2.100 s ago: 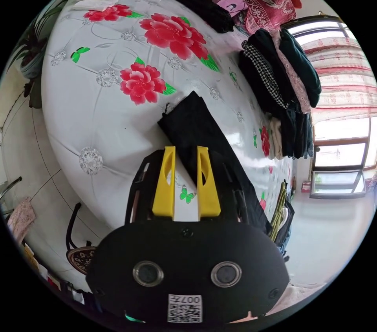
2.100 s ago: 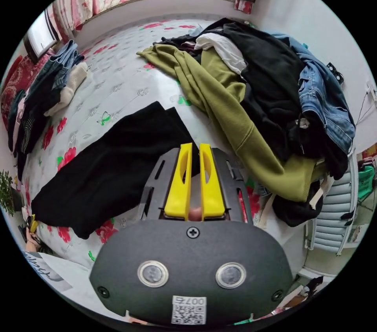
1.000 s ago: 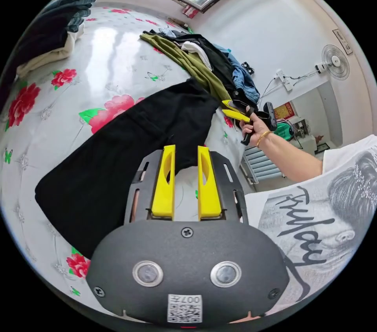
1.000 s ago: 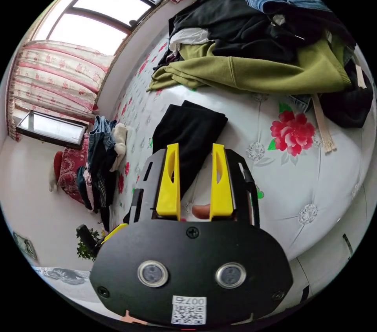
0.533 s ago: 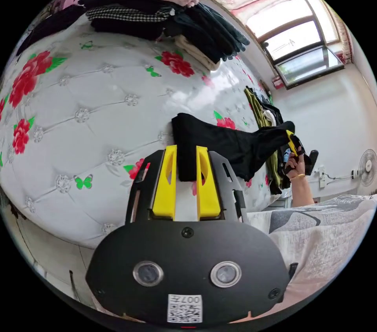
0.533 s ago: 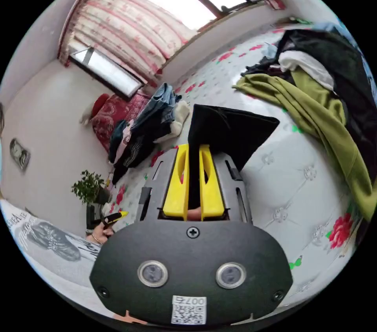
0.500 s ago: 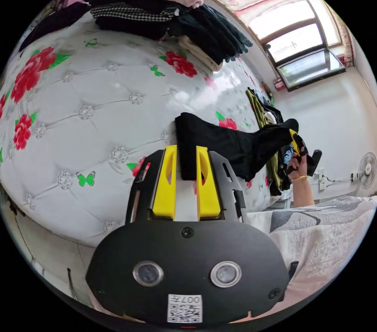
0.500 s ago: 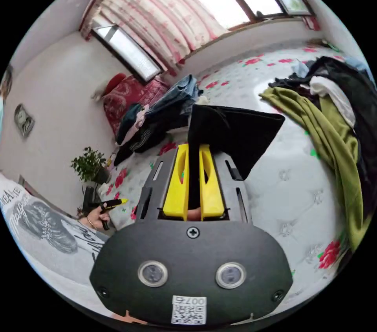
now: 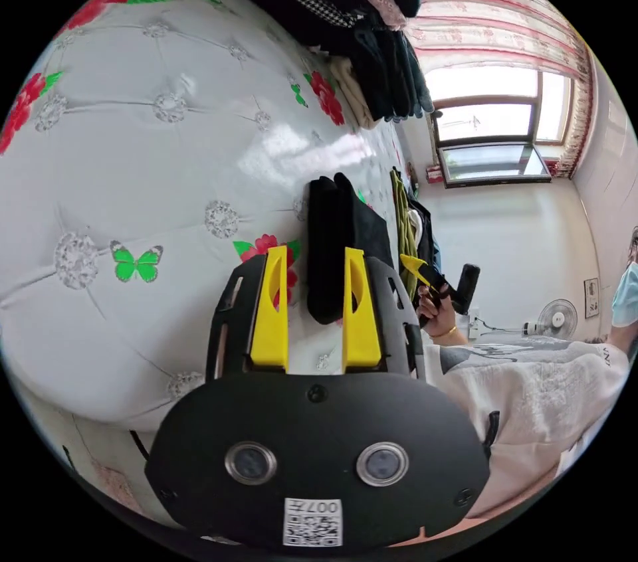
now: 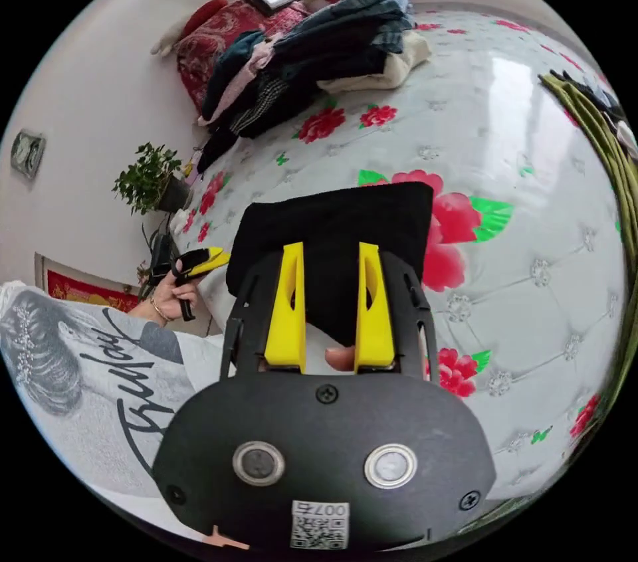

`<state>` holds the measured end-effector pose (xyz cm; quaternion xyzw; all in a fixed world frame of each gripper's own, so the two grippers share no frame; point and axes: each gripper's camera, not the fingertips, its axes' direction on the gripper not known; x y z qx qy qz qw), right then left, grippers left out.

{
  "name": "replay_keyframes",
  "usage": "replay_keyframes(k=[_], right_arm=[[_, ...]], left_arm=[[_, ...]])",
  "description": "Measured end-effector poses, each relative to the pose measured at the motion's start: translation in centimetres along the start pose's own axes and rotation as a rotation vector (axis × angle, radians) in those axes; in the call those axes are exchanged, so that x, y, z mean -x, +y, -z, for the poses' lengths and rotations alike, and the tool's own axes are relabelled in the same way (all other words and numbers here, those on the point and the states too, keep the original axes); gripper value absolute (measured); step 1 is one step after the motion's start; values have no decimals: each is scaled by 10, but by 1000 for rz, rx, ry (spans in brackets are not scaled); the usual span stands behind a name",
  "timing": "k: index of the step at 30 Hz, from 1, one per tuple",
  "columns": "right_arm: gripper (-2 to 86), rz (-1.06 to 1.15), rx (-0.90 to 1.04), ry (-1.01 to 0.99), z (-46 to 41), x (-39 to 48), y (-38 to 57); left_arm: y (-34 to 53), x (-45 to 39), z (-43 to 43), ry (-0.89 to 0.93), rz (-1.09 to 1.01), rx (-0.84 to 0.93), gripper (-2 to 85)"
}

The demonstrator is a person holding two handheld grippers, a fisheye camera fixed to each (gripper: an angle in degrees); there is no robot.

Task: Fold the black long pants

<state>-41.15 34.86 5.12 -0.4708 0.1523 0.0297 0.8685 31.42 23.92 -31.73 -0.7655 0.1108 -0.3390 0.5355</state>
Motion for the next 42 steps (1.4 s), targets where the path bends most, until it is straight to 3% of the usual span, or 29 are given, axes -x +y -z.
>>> replay_keyframes(k=[2,5,8,10,15,18,23,26,30,35,38,42], right_arm=[[92,-245,-13,3,17,-62,14],[88,-446,4,-70,13,-114,39],[75,-534,47,-283,-14,-136,49],[65,-563,53,-301,-19,-140,47],[51,-442,-41,-410,16,-126,9],[48,-292,-157,-461,60,-102,-50],[50,3,-452,-513,146,-49,-181],[55,57,-582,-506,154,-28,-254],[61,-43,-592,-418,106,-33,-326],[67,53,-383,-147,-12,-28,-287],[67,92,-106,35,-92,-25,-195],[59,86,172,171,-134,-18,-70]], left_arm=[[-9,2,-18,44,-26,65,139],[-27,2,-53,75,-82,193,137],[-47,5,-78,56,-111,291,103],[-61,5,-86,58,-130,351,91],[-114,-46,-71,136,-270,292,80],[-169,-104,-56,207,-444,257,79],[-280,-206,-4,164,-710,71,80],[-354,-246,12,38,-730,-65,90],[-417,-242,-18,-367,-576,-133,101],[-331,-187,-77,-455,-661,-69,77],[-234,-127,-133,-568,-616,121,59],[-108,-75,-185,-592,-430,378,53]])
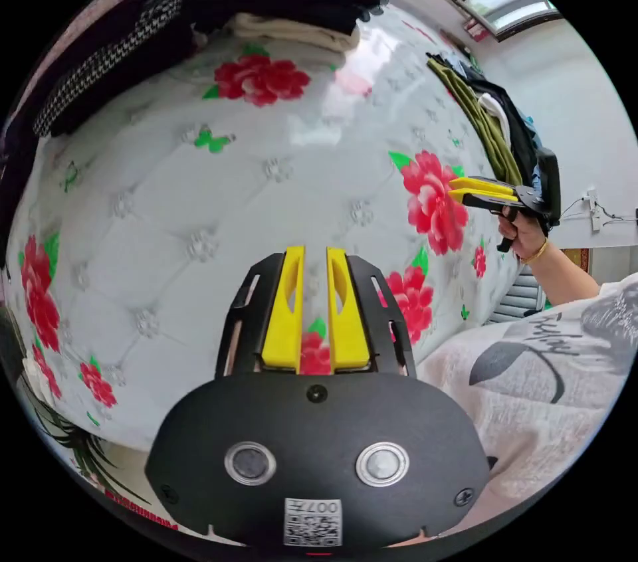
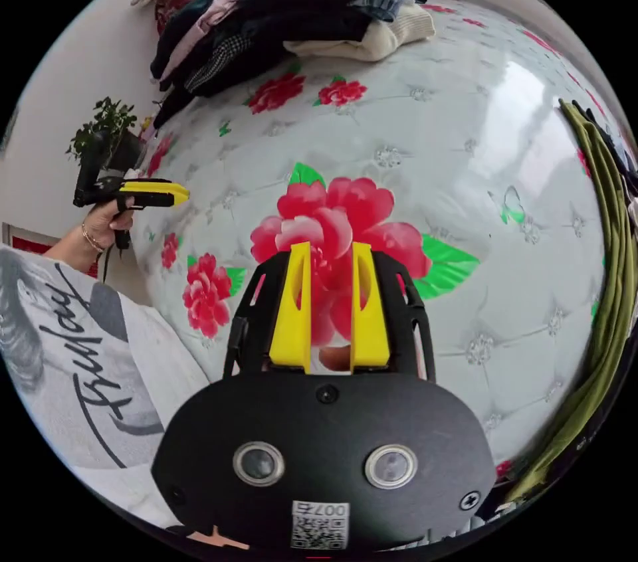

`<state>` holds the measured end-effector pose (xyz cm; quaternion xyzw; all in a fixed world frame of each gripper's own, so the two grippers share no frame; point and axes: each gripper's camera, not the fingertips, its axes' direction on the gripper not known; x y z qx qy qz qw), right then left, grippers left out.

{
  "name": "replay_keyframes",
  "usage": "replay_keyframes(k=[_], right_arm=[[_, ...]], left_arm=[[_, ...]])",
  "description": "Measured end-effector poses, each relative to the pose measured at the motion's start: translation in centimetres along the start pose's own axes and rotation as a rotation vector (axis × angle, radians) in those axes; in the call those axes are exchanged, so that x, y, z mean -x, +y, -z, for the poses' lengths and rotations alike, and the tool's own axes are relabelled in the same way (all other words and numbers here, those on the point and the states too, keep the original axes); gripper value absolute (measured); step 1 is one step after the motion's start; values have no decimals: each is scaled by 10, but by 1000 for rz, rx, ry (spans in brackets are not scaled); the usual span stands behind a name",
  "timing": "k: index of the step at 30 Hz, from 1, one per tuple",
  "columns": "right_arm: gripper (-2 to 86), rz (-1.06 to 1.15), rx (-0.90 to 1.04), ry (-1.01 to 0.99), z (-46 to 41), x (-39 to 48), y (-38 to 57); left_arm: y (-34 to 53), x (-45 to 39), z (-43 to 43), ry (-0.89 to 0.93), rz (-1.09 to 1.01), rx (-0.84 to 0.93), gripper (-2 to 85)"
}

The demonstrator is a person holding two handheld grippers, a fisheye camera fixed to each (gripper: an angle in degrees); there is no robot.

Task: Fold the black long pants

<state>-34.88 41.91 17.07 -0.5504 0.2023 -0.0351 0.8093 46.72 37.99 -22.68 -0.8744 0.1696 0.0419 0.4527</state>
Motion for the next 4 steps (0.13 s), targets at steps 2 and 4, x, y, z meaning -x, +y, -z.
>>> replay_keyframes(k=[2,4], right_arm=[[56,54,79,141,0,23,58],[54,120,111,259,1,41,87]], left_arm=[[26,-27,-17,-8,5,62,51],[39,-56,-28,-33,-16,105,50]])
